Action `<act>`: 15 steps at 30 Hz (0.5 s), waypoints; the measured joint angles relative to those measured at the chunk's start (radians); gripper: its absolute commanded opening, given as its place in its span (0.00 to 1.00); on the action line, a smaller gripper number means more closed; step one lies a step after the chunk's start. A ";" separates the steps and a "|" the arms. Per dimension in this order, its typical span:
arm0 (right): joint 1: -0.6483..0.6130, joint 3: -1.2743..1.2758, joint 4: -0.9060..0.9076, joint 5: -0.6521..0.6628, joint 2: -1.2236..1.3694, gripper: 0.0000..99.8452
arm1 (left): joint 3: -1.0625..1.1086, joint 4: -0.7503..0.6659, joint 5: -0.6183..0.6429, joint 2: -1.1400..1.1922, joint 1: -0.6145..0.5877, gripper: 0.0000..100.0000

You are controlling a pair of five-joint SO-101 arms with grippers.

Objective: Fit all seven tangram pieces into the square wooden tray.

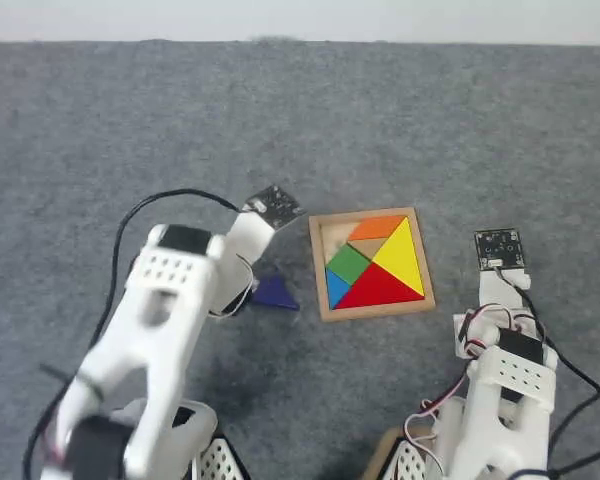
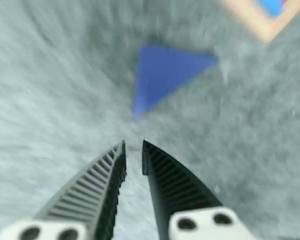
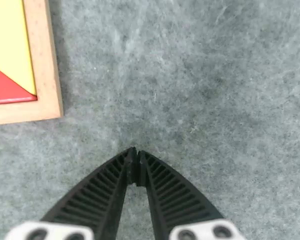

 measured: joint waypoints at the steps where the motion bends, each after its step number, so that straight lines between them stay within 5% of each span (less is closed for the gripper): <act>1: 0.000 0.000 0.000 0.000 0.000 0.01 | 0.000 -0.023 -0.012 -0.043 0.012 0.18; 9: 0.000 0.000 0.000 0.000 0.000 0.01 | 0.000 -0.103 -0.272 0.034 0.186 0.22; 15: 0.000 0.000 0.000 0.000 0.000 0.01 | -0.072 -0.118 -0.405 0.304 0.184 0.22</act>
